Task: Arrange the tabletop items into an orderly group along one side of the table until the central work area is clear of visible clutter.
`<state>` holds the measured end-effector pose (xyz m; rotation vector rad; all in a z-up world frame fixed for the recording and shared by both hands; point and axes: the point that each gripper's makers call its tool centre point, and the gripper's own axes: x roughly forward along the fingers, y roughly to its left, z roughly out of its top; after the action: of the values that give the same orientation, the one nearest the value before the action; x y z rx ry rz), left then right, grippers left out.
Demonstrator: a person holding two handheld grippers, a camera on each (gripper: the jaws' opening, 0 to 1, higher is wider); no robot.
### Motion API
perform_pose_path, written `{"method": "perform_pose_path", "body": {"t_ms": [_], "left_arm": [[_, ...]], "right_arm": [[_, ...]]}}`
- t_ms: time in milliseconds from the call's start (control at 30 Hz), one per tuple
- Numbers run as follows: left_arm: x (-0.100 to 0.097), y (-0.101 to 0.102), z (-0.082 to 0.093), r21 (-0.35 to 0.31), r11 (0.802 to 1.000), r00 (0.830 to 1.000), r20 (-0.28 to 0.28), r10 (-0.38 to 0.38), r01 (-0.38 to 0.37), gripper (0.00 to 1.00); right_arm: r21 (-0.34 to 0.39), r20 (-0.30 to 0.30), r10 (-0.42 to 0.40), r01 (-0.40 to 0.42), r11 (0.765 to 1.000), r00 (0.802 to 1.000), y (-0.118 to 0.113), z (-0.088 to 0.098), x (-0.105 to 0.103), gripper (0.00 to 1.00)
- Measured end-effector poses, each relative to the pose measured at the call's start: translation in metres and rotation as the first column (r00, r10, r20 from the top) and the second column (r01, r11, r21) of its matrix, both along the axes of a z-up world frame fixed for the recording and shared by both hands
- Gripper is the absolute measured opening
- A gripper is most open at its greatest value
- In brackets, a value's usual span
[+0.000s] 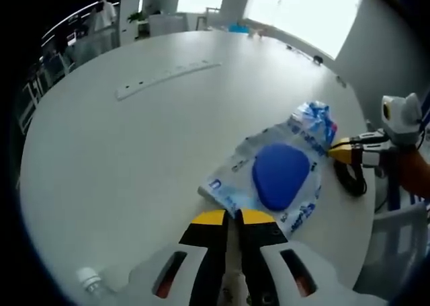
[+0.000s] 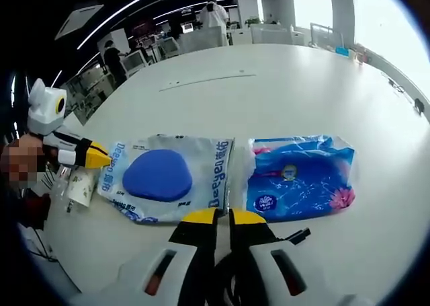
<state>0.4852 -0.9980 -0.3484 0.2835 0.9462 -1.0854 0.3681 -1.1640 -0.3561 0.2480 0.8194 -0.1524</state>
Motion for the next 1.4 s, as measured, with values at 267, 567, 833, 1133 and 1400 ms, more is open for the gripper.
{"method": "perform_pose_path", "body": {"t_ms": [267,567,833,1133,1400], "left_arm": [[-0.001,0.001,0.000,-0.001,1.000,1.000,0.000,-0.002,0.002,0.04],[-0.002,0.002,0.001,-0.004,1.000,1.000,0.001,0.003,-0.003,0.08],[-0.002,0.003,0.003,-0.009,1.000,1.000,0.002,0.007,-0.007,0.10],[-0.001,0.004,0.006,-0.014,1.000,1.000,0.009,0.008,-0.007,0.13],[0.000,0.003,0.011,-0.023,1.000,1.000,0.015,0.008,-0.007,0.16]], "right_arm": [[0.000,0.001,0.000,0.000,1.000,1.000,0.001,0.001,0.000,0.04],[0.002,0.006,-0.003,0.003,1.000,1.000,0.000,0.003,-0.001,0.05],[0.004,0.006,0.000,0.000,1.000,1.000,0.003,0.003,-0.002,0.07],[0.004,0.009,-0.001,0.001,1.000,1.000,0.003,0.005,-0.003,0.10],[0.004,0.015,0.003,-0.003,1.000,1.000,0.004,0.008,-0.002,0.12]]}}
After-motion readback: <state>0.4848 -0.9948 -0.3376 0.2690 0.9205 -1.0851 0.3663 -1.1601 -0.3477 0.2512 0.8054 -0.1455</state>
